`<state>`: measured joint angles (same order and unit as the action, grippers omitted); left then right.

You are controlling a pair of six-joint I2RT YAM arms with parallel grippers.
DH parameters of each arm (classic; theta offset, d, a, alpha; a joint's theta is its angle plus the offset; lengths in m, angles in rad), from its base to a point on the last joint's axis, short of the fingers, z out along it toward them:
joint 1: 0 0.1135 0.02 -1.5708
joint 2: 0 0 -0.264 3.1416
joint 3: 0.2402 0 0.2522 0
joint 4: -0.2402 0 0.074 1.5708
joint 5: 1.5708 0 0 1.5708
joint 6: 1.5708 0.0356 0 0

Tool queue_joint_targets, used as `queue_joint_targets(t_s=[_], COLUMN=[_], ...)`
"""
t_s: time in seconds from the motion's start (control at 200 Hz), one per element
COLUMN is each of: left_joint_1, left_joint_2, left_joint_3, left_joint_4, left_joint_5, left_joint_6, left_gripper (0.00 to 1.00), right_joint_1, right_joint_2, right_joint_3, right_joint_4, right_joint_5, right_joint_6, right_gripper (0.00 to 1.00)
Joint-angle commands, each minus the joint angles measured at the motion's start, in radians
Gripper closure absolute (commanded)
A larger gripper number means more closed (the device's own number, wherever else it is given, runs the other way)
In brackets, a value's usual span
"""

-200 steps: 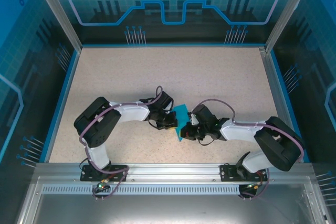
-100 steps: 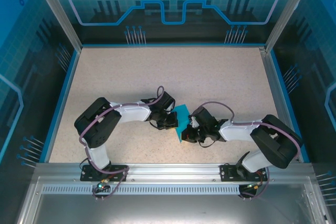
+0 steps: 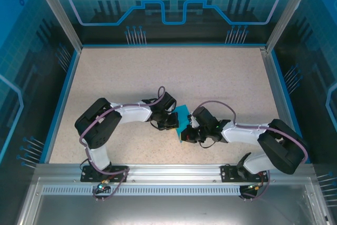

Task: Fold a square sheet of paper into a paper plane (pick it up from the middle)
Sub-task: Third fold the triangle at the center of the table.

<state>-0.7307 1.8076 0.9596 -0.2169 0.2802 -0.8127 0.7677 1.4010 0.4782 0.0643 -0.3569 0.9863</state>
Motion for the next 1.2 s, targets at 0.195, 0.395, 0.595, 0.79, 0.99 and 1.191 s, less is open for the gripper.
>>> queue_joint_targets(t_s=[0.195, 0.395, 0.595, 0.79, 0.99, 1.191], left_joint_1=[-0.013, -0.013, -0.013, -0.015, -0.013, -0.014], left_joint_2=[0.058, 0.055, 0.059, 0.061, 0.061, 0.065], left_joint_3=[-0.023, -0.025, -0.024, -0.019, -0.015, -0.014], left_joint_4=[-0.114, -0.116, -0.115, -0.117, -0.122, -0.127], left_joint_5=[-0.081, -0.082, -0.083, -0.081, -0.079, -0.082], left_joint_6=[0.009, 0.009, 0.012, 0.011, 0.021, 0.025], left_gripper=[0.98, 0.98, 0.98, 0.99, 0.99, 0.99], right_joint_1=[0.033, 0.020, -0.086, -0.115, -0.123, -0.154], right_joint_2=[0.111, 0.010, -0.055, 0.020, 0.113, 0.143], right_joint_3=[0.009, 0.053, 0.062, 0.093, 0.096, 0.059], right_joint_4=[-0.007, -0.090, -0.100, -0.050, -0.032, -0.039], right_joint_5=[-0.002, 0.041, 0.052, 0.021, 0.033, 0.077], right_joint_6=[0.002, -0.023, -0.056, -0.072, -0.062, -0.044], right_gripper=[1.00, 1.00, 1.00, 1.00, 1.00, 1.00])
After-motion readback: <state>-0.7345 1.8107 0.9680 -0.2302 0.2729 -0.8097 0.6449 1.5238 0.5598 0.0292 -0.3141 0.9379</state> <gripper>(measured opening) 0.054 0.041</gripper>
